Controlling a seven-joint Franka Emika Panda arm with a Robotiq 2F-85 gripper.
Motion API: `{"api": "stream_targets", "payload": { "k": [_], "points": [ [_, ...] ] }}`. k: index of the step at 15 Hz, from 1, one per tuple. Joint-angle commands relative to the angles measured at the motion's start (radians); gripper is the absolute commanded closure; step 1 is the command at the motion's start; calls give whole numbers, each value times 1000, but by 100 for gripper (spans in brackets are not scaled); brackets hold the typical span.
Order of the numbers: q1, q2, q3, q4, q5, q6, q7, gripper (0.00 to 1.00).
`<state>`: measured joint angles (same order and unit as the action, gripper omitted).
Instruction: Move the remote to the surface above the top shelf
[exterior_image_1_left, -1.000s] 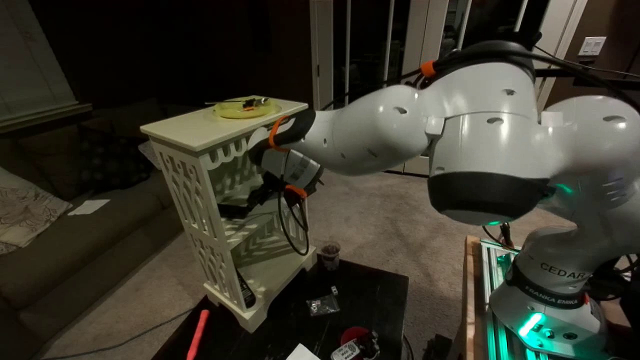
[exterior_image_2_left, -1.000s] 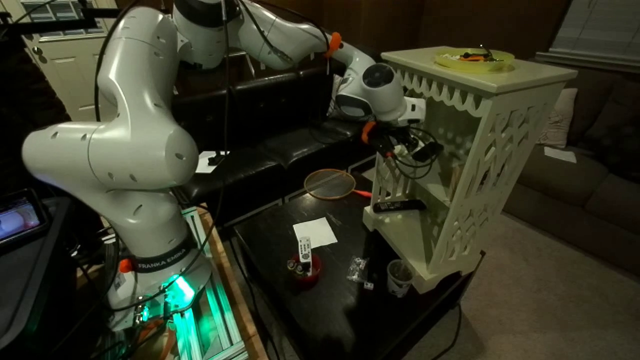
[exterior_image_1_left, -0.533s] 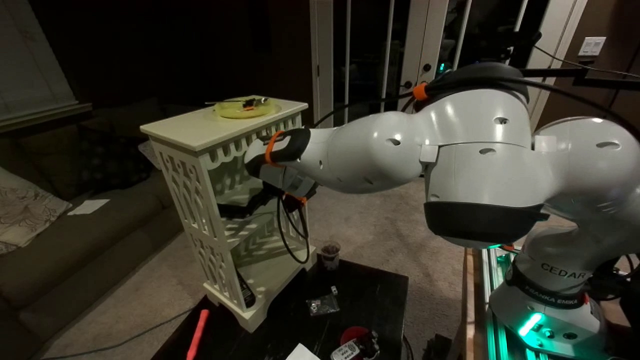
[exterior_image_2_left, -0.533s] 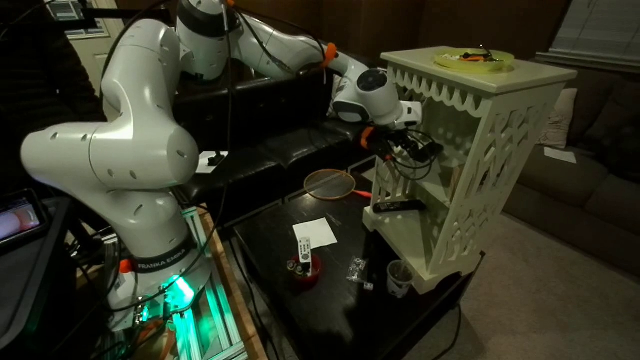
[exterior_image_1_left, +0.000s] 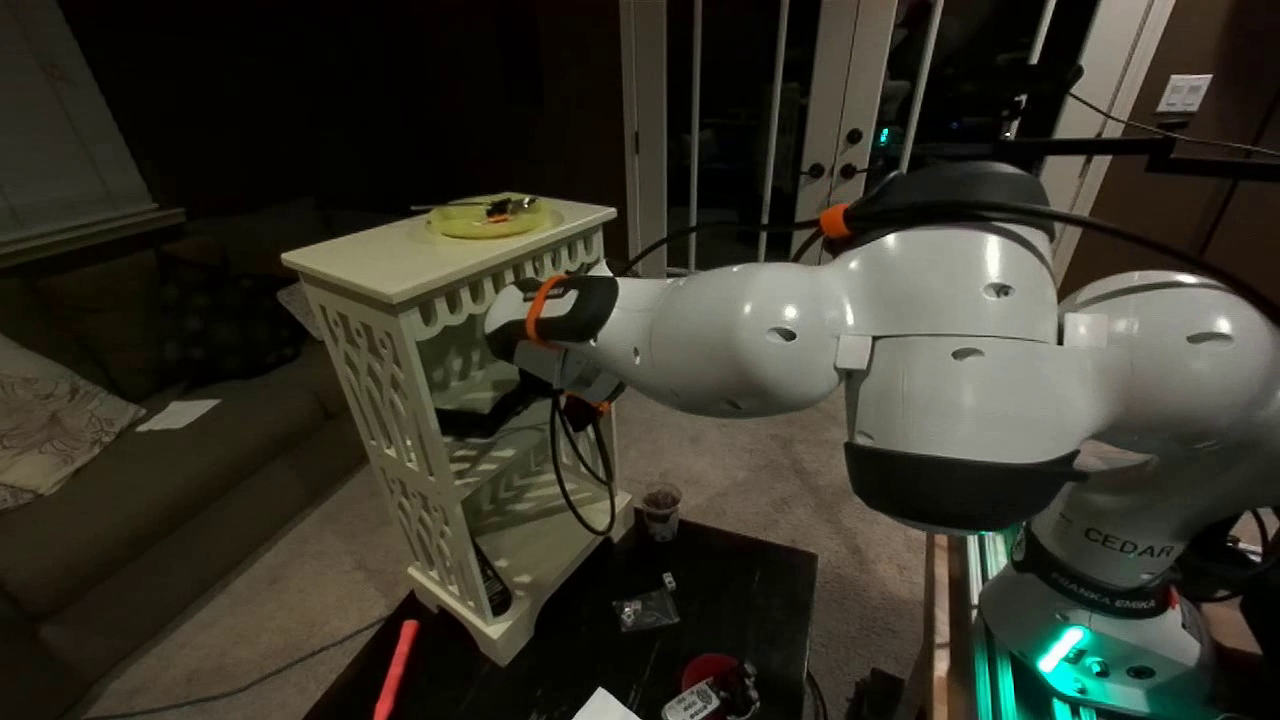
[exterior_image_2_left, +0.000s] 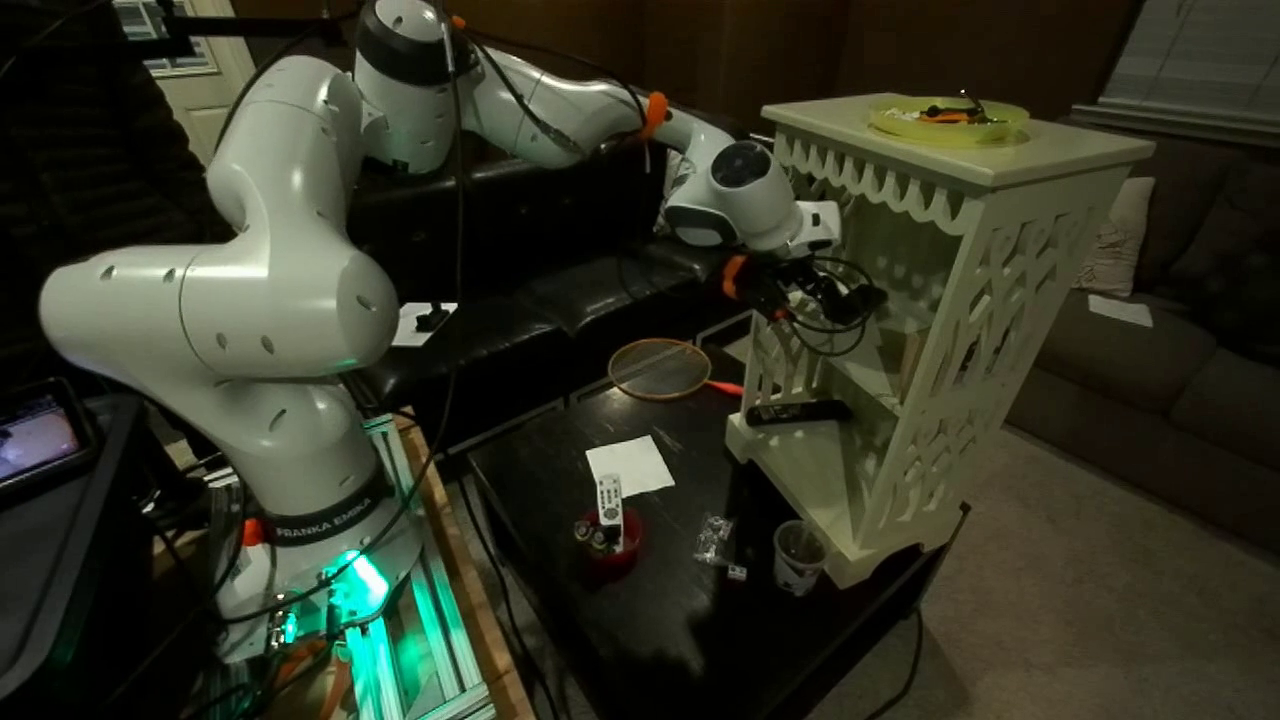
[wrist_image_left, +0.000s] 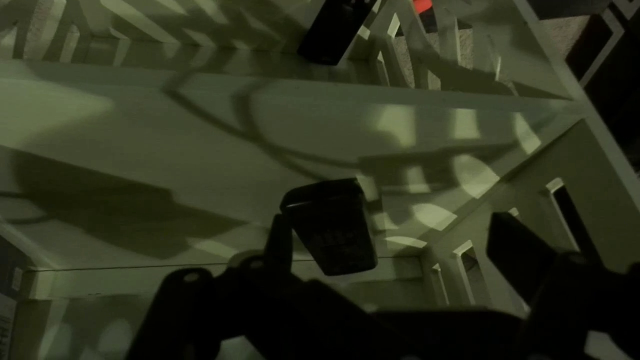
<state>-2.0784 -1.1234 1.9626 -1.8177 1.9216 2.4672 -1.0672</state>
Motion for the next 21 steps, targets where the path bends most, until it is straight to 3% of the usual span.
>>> {"api": "stream_targets", "payload": {
  "k": [1, 7, 12, 19, 21],
  "points": [
    [-20, -140, -21, 68, 106, -16, -7, 0],
    [-150, -302, -31, 243, 165, -63, 60, 0],
    [-278, -361, -37, 425, 203, -126, 120, 0],
    [-354, -397, -37, 550, 228, -196, 140, 0],
    [-359, -402, -37, 560, 227, -199, 140, 27]
  ]
}}
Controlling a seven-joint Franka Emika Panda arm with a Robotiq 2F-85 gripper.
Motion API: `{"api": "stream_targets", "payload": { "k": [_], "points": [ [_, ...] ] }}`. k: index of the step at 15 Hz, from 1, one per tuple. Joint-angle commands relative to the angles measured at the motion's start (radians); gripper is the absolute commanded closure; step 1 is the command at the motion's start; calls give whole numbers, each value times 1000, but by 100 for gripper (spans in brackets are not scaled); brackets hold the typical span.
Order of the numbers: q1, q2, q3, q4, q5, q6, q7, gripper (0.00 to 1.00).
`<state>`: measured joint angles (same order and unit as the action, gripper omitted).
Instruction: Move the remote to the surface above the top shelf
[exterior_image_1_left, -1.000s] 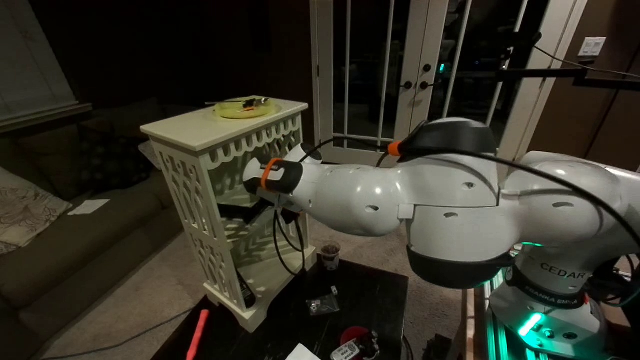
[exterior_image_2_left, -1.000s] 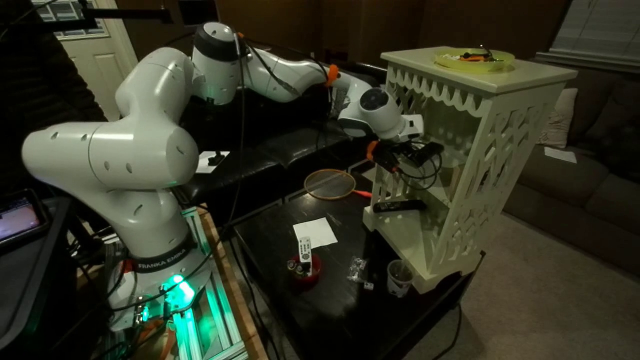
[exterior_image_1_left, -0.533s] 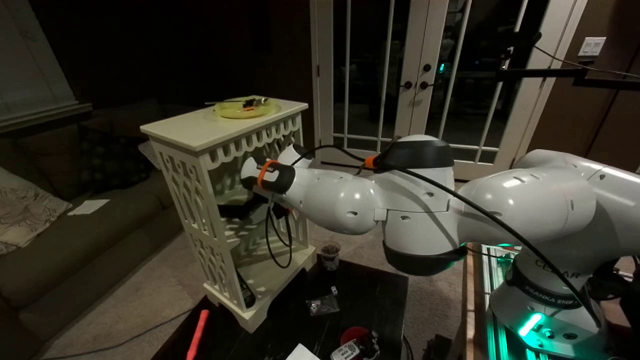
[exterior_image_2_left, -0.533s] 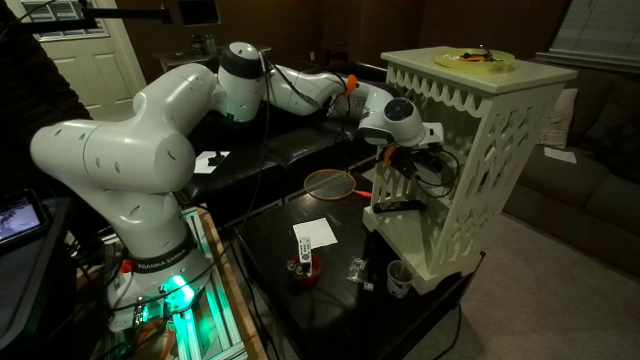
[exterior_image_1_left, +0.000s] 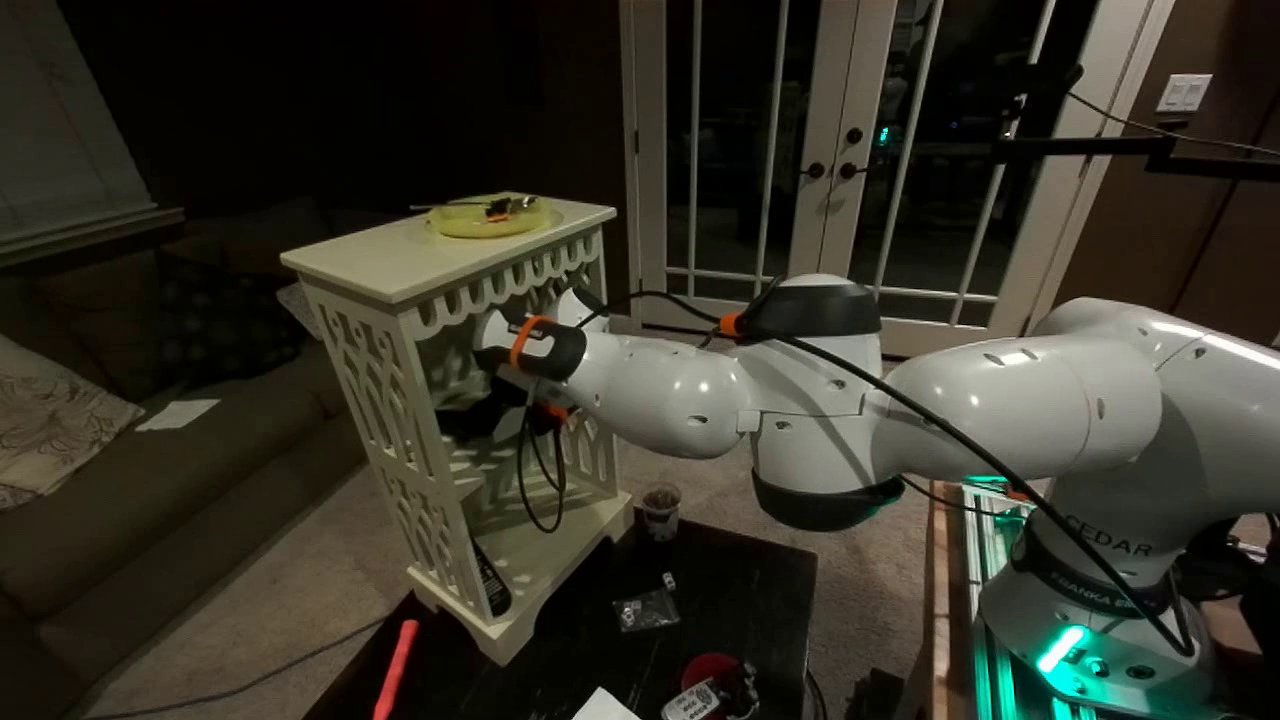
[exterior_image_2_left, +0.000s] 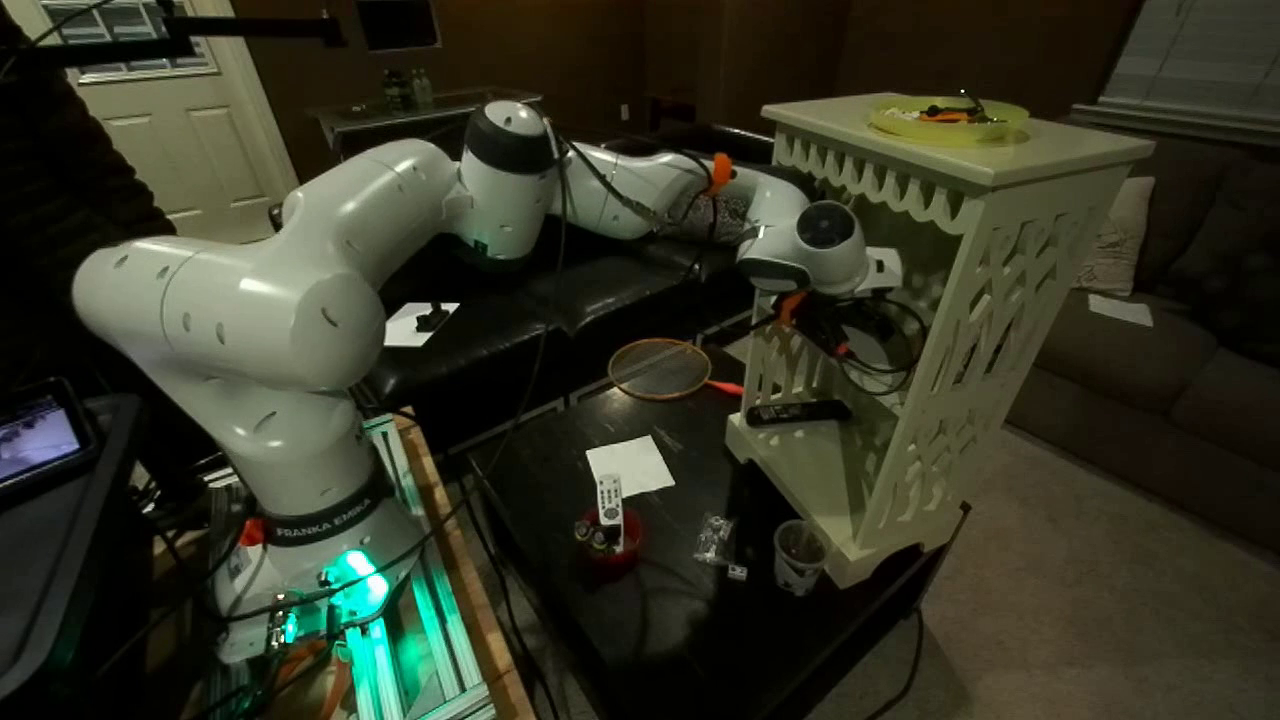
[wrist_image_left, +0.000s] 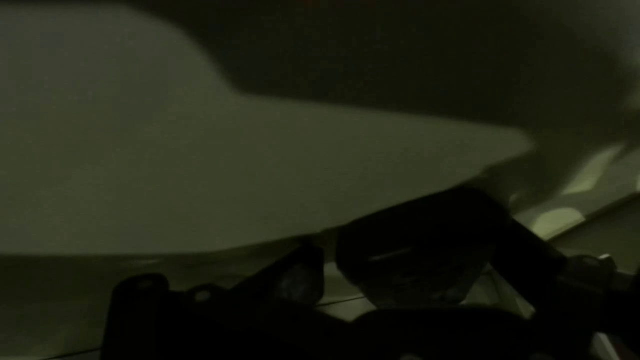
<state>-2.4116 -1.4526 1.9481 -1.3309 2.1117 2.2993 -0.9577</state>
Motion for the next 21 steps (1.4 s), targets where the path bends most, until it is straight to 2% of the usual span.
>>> {"api": "stream_targets", "payload": {
  "k": [1, 4, 6, 9, 13, 14, 18, 19, 21],
  "points": [
    [-26, -73, -23, 76, 37, -35, 30, 34],
    [-22, -62, -31, 65, 35, -60, 21, 53],
    [-20, -54, -41, 48, 35, -85, 13, 58],
    [5, -14, -54, -42, 47, -129, -34, 58],
    [75, 50, -67, -263, 101, -246, -138, 58],
    [74, 96, -39, -316, 83, -264, -177, 58],
    [133, 206, -52, -530, 73, -420, -305, 58],
    [165, 188, -94, -584, 97, -487, -314, 58],
    [209, 228, -130, -694, 76, -576, -359, 58]
  ]
}}
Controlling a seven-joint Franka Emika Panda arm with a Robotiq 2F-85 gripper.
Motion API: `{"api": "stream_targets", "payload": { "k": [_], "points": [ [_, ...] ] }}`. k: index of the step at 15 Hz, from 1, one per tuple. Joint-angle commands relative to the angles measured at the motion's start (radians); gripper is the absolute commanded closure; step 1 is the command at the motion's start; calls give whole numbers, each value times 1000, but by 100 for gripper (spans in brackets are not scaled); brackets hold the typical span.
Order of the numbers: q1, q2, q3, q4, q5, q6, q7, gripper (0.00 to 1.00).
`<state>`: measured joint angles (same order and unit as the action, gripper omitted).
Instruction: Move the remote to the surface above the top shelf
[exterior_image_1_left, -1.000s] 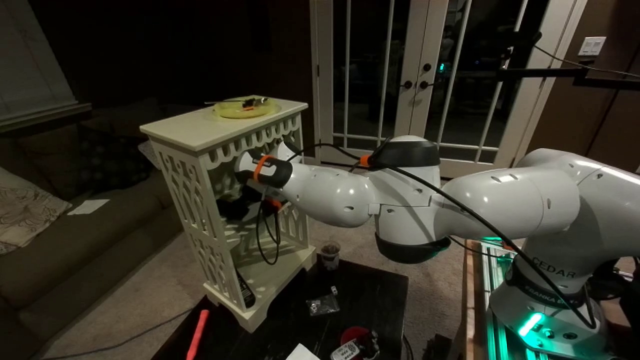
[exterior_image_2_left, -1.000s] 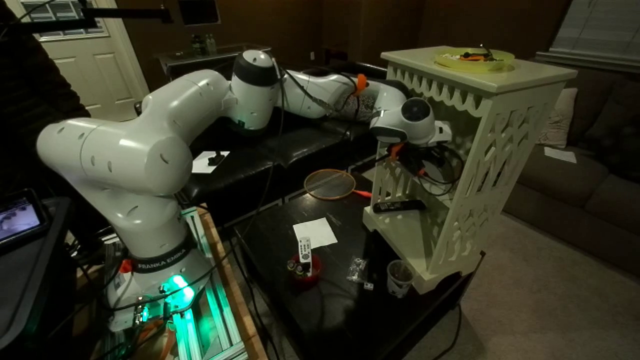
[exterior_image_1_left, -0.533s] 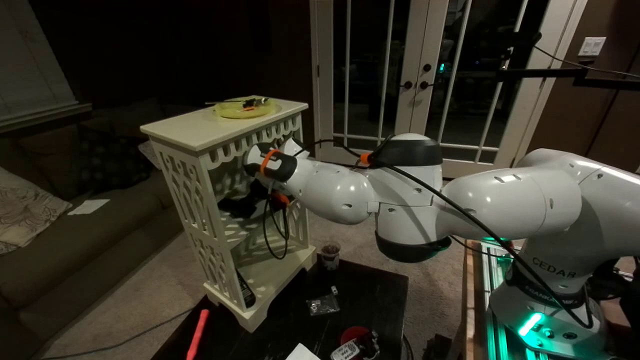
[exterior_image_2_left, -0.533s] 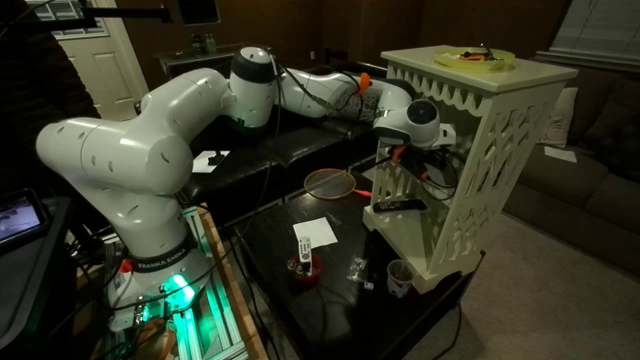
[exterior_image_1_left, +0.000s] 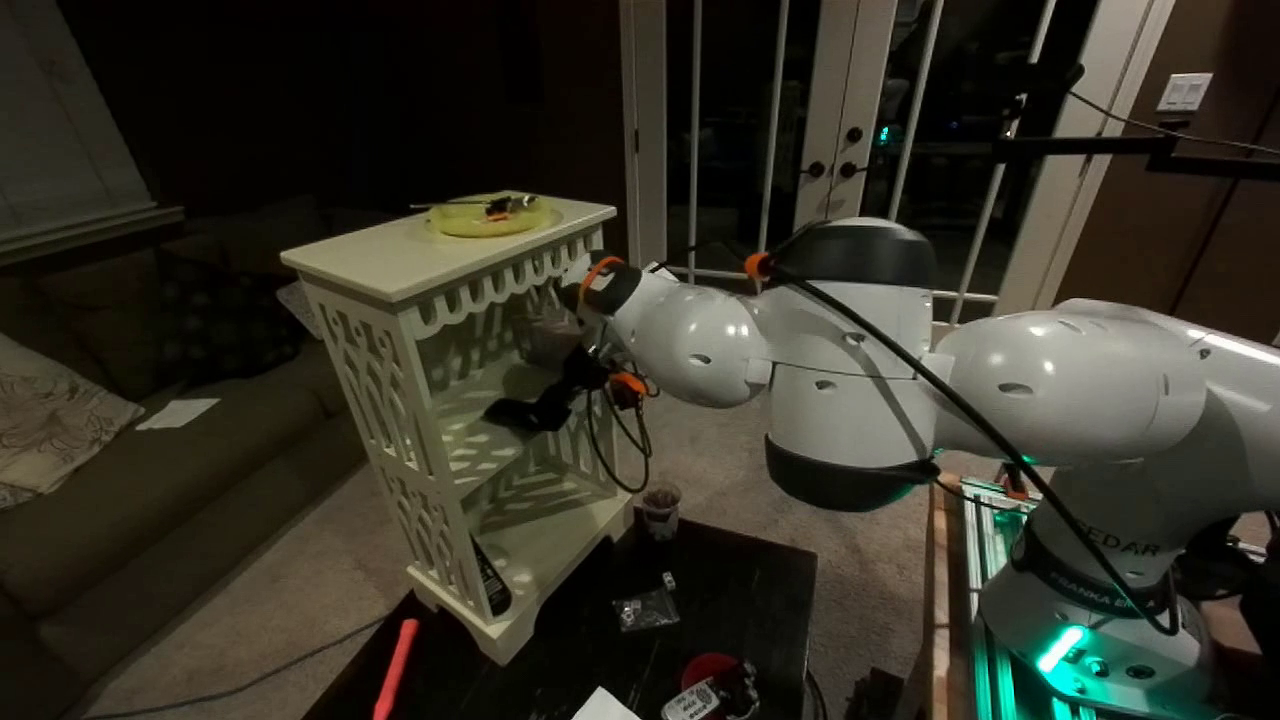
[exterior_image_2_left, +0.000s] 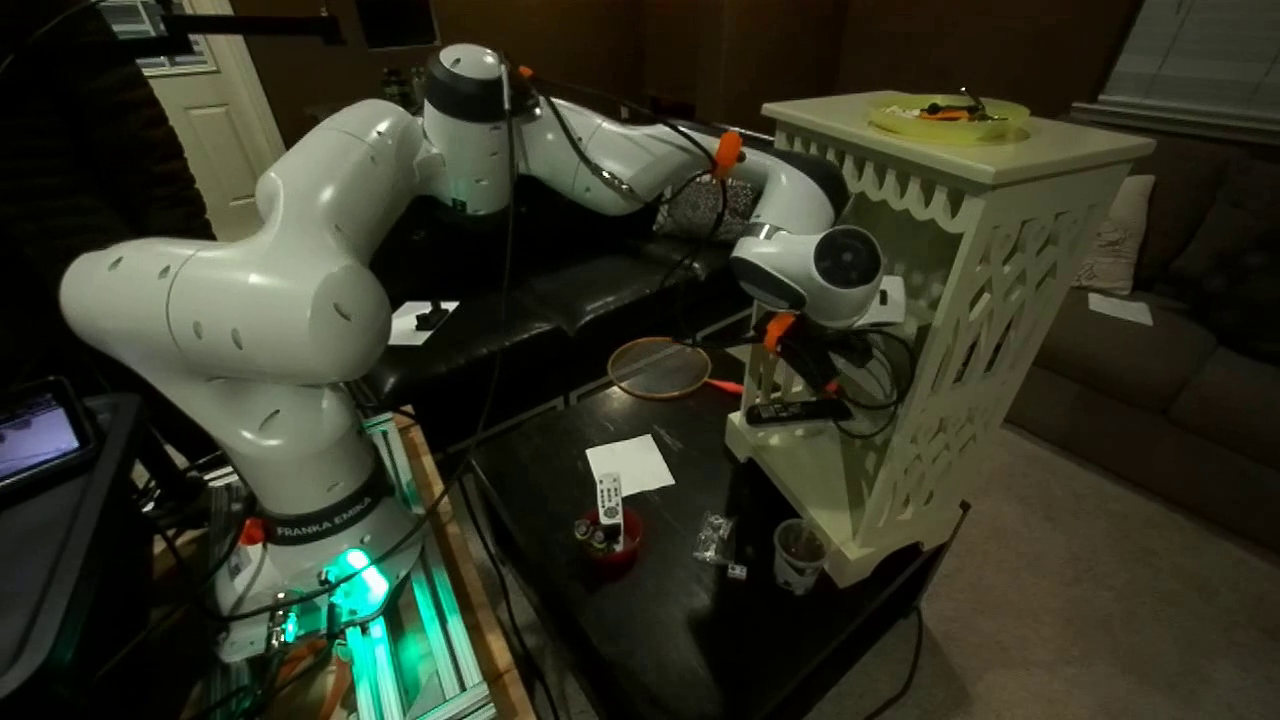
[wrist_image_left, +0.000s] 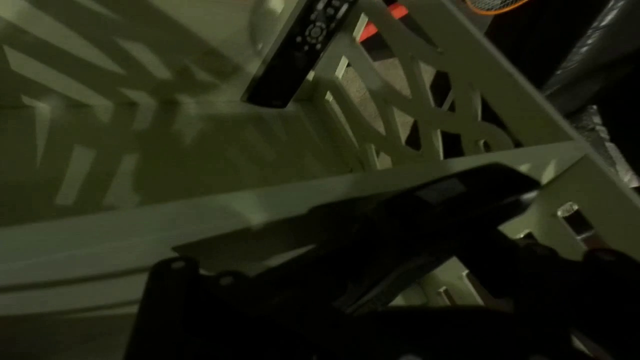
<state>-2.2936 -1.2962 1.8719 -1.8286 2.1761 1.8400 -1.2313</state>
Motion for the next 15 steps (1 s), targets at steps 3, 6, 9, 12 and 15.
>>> {"api": "stream_targets", "payload": {
  "k": [3, 6, 9, 12, 15],
  "points": [
    [177, 132, -128, -371, 14, -247, -174, 58],
    [296, 178, -230, -549, -39, -359, -245, 58],
    [406, 173, -298, -638, -169, -424, -252, 58],
    [511, 200, -356, -692, -271, -428, -269, 58],
    [633, 215, -472, -703, -301, -371, -216, 58]
  ]
}}
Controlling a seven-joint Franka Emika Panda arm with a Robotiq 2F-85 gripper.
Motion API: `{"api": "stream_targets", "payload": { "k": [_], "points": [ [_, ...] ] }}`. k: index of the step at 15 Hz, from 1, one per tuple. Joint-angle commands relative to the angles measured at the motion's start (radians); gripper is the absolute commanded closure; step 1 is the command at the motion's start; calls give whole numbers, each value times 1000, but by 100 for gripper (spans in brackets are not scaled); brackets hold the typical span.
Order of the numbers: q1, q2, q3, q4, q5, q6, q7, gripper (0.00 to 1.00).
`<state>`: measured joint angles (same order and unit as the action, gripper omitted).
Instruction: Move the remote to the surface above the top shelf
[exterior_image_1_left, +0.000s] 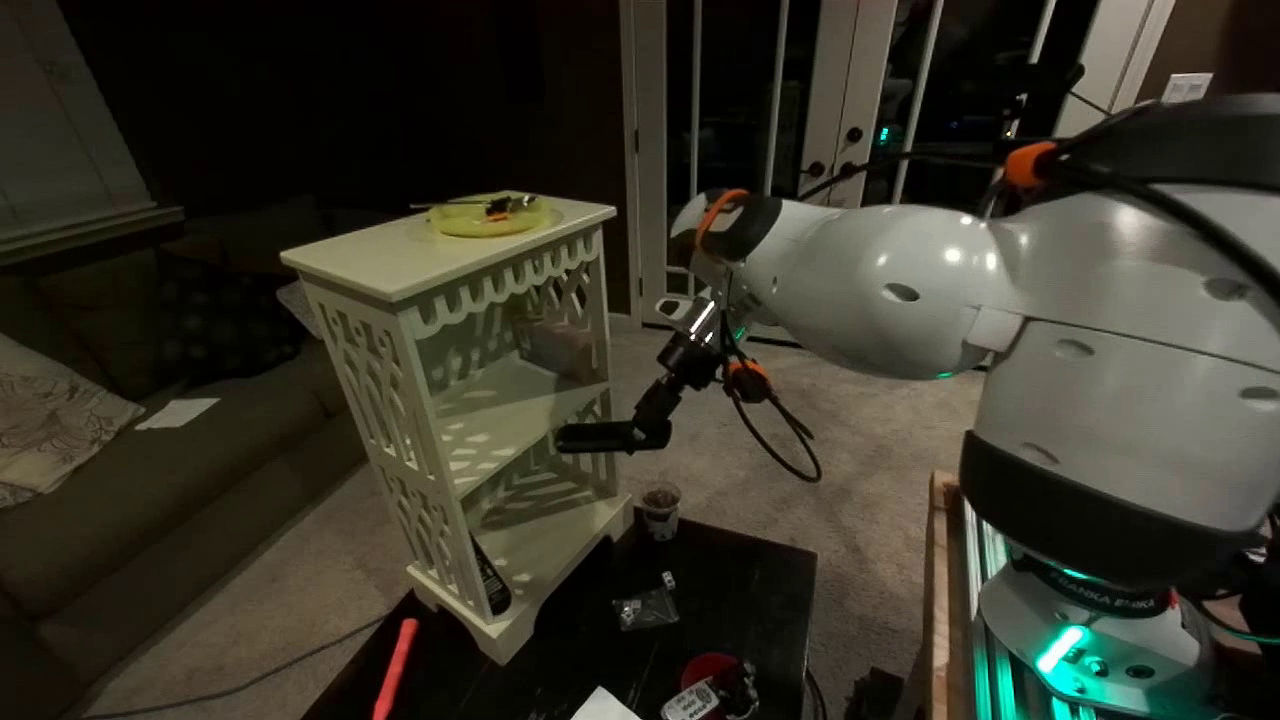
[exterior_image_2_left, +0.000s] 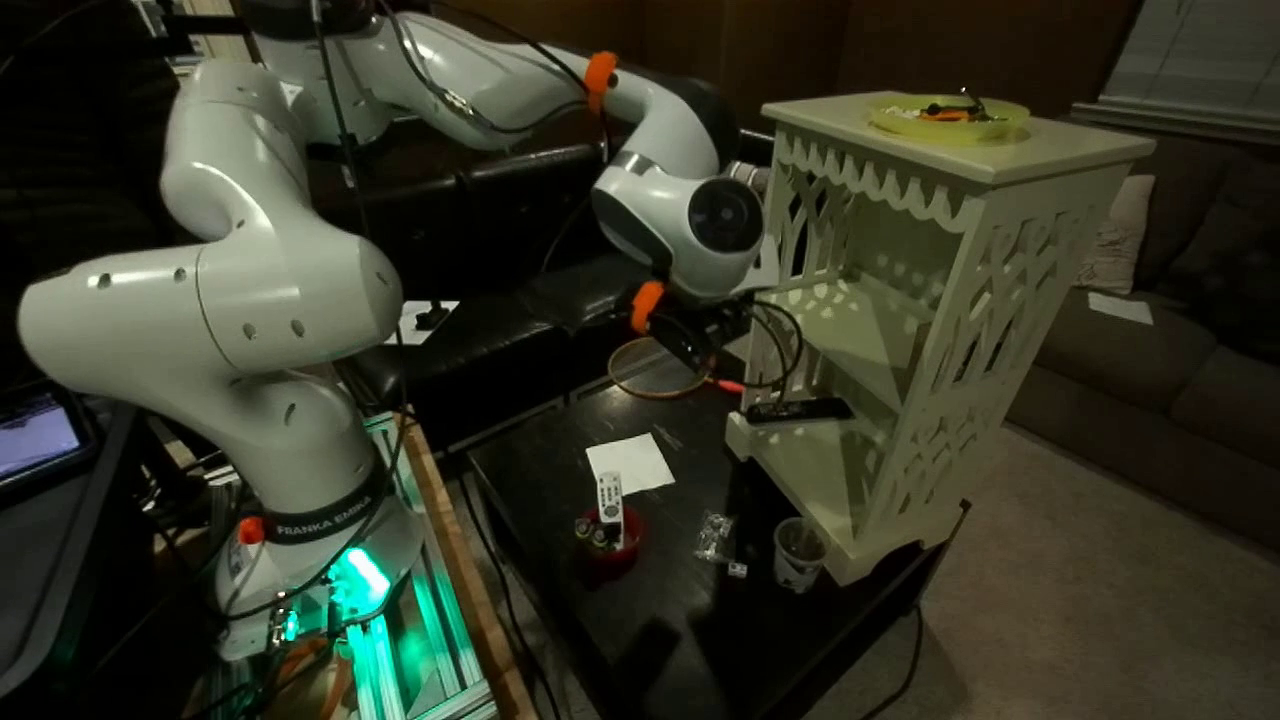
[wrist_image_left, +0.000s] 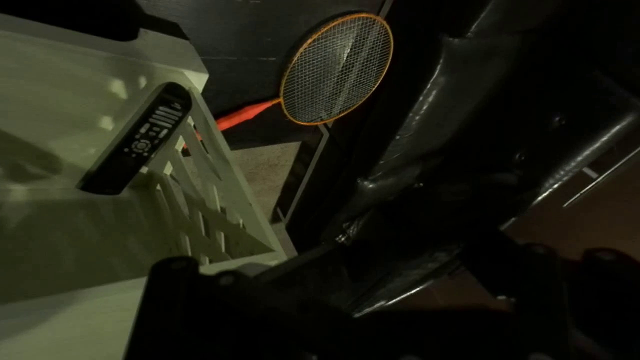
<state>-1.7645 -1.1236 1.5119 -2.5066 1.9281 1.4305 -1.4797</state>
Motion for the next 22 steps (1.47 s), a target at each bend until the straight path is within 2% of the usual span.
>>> {"api": "stream_targets", "payload": {
  "k": [1, 3, 6, 9, 11, 15, 22],
  "points": [
    [141, 34, -149, -17, -58, 75, 70, 58],
    [193, 20, -193, 24, -110, 132, 126, 58],
    [231, 29, -138, 97, -196, 220, 189, 58],
    [249, 59, -132, 168, -217, 258, 220, 58],
    [229, 68, -145, 241, -225, 280, 253, 58],
    [89, 162, -138, 454, -266, 257, 391, 58],
    [-15, 364, -65, 650, -304, 113, 343, 58]
  ]
}}
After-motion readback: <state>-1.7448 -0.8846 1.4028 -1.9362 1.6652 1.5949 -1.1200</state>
